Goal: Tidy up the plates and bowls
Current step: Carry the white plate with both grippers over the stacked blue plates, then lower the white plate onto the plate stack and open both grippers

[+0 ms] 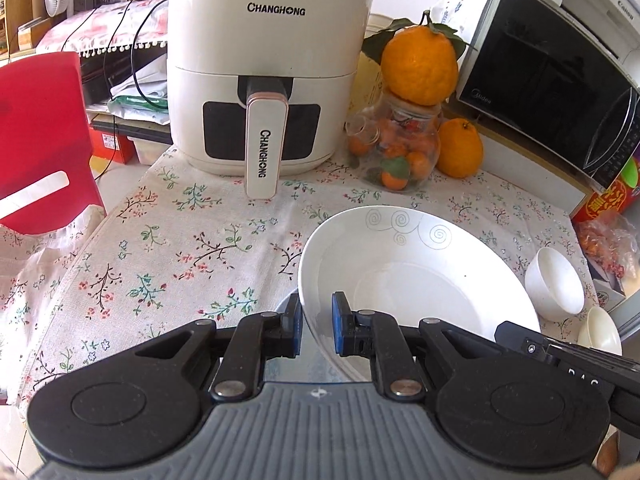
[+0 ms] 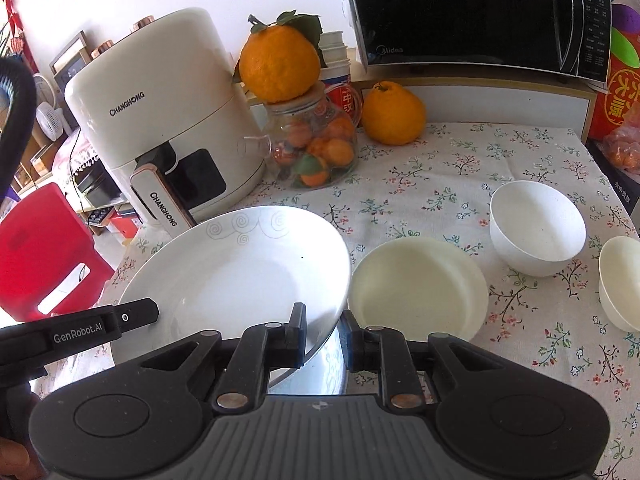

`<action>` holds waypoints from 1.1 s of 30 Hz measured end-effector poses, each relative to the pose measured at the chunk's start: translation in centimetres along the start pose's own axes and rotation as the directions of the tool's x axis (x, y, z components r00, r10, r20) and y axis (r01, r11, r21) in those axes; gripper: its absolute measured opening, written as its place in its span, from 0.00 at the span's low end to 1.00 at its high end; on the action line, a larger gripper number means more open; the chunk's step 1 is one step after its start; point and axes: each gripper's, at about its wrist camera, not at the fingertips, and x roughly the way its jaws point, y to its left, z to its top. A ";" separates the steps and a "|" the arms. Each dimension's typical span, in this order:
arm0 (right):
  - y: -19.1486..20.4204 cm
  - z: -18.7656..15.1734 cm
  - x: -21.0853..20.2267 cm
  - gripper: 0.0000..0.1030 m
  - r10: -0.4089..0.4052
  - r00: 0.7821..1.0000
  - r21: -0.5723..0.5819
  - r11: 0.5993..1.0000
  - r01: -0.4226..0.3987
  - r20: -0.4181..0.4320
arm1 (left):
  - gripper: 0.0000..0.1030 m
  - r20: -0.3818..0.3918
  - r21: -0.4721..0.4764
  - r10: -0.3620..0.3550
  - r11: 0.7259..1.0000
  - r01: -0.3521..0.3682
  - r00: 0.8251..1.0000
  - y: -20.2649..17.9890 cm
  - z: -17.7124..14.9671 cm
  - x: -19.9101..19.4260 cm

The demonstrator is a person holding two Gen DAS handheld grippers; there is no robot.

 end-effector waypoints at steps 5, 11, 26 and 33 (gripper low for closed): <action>0.7 -1.4 0.8 0.14 -0.018 0.999 -0.039 0.999 0.017 -0.038 | 0.12 -0.031 0.007 0.025 1.000 -0.025 0.999 0.6 -1.3 0.4; 1.2 -3.1 1.2 0.15 -0.040 0.997 -0.074 0.997 0.035 -0.069 | 0.12 -0.050 0.031 0.050 0.998 -0.049 0.998 0.8 -2.6 0.6; 2.9 -4.8 2.0 0.15 -0.117 0.992 -0.168 0.980 0.106 -0.057 | 0.17 -0.035 0.109 0.141 0.985 -0.136 0.989 0.0 -4.3 1.6; 3.9 -5.9 2.4 0.17 -0.178 0.984 -0.247 0.955 0.166 -0.027 | 0.17 -0.024 0.169 0.182 0.970 -0.176 0.983 -0.8 -4.9 1.9</action>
